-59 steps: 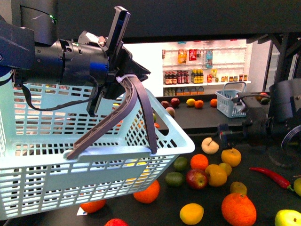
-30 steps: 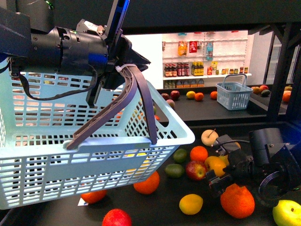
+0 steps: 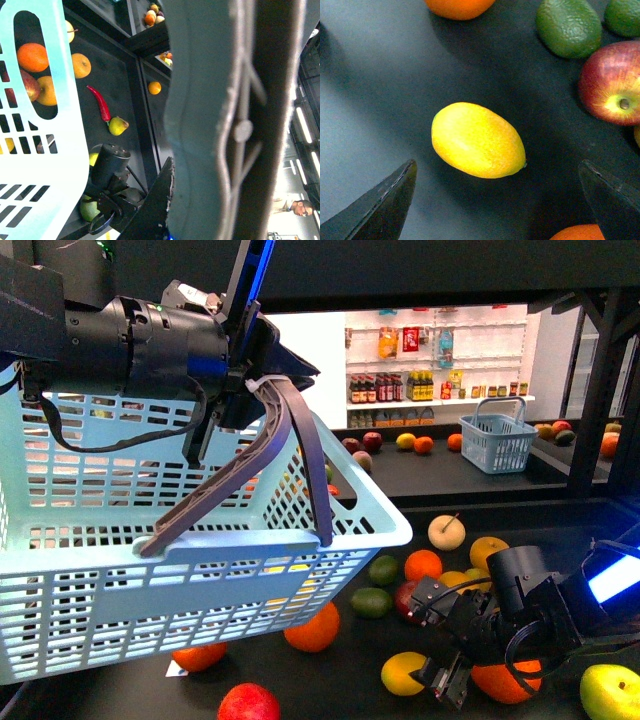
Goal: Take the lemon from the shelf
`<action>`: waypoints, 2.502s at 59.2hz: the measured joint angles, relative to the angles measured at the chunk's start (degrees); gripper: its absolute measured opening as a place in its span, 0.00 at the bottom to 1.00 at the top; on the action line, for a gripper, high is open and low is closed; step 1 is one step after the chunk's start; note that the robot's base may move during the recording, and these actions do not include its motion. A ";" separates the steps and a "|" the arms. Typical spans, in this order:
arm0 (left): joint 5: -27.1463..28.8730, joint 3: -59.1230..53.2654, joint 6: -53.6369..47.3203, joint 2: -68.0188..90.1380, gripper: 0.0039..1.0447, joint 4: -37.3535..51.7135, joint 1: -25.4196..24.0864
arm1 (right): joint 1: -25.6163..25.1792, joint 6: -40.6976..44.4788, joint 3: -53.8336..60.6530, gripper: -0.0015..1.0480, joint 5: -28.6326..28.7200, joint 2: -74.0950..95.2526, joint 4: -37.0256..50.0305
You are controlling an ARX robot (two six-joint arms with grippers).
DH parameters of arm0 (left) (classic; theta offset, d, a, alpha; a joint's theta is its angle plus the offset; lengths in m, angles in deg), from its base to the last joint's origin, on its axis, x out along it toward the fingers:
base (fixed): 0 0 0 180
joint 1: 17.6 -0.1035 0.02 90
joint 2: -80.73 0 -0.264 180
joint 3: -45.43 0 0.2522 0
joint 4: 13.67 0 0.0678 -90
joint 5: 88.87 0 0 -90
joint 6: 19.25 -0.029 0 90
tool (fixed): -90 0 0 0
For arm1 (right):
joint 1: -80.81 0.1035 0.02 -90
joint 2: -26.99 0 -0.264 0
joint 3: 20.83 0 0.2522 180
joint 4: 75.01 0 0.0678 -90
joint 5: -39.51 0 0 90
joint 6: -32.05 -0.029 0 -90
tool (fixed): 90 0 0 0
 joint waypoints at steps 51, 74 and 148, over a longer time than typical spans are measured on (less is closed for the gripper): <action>0.00 0.00 0.02 0.00 0.07 0.00 0.00 | -1.01 24.20 -52.37 0.93 11.19 24.35 -49.66; 0.00 0.00 0.02 0.00 0.07 0.00 0.00 | -0.24 25.81 -56.43 0.93 10.05 25.73 -47.84; 0.00 0.00 0.02 0.00 0.07 0.00 -0.02 | 1.33 17.90 -56.54 0.70 3.54 30.77 -34.88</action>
